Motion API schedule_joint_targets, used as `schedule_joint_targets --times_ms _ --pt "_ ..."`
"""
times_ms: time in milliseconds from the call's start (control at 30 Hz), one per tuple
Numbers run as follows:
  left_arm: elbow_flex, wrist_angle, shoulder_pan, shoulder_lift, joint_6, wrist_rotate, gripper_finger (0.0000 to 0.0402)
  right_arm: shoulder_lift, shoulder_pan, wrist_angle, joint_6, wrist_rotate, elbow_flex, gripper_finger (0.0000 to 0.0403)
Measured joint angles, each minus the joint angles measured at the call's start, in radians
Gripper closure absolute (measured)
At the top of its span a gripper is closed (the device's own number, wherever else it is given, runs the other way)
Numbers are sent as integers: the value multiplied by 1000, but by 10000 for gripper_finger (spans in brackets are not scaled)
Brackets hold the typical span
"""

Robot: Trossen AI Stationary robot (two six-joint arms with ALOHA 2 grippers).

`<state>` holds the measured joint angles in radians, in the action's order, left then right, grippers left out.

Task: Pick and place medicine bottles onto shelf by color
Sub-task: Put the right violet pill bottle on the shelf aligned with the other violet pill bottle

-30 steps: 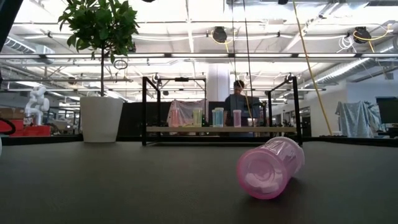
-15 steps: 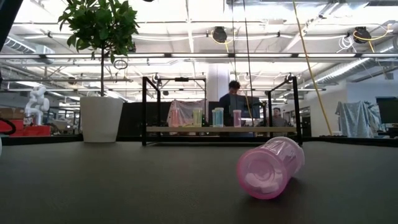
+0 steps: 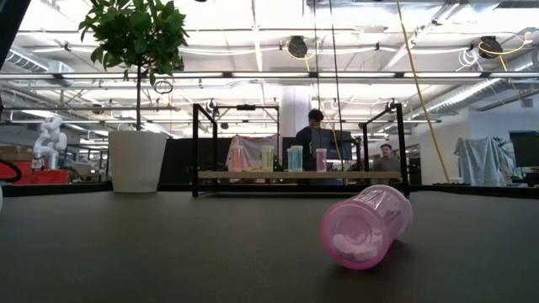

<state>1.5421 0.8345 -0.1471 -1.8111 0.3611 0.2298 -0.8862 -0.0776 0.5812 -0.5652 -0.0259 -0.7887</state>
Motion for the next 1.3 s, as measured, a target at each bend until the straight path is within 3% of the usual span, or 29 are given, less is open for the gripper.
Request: schedule_joint_targets --times_ms 300,600,733,967,1133,1300 --pt "0 -41 -2 0 3 0 275 -3 -1 38 29 -3 0 284" --pt "1 -78 -9 4 20 1 266 -1 -1 22 60 -2 0 301" --pt "1 -279 -32 54 10 15 219 5 -1 -52 131 -22 0 301" --pt "100 -724 -45 156 -345 16 126 1 -8 -60 174 5 -1 301" --pt "270 -1017 -33 132 -508 15 118 -8 -15 -59 212 9 -1 301" --pt "386 -1122 -33 79 -474 34 132 -26 -17 -54 251 38 -1 301"
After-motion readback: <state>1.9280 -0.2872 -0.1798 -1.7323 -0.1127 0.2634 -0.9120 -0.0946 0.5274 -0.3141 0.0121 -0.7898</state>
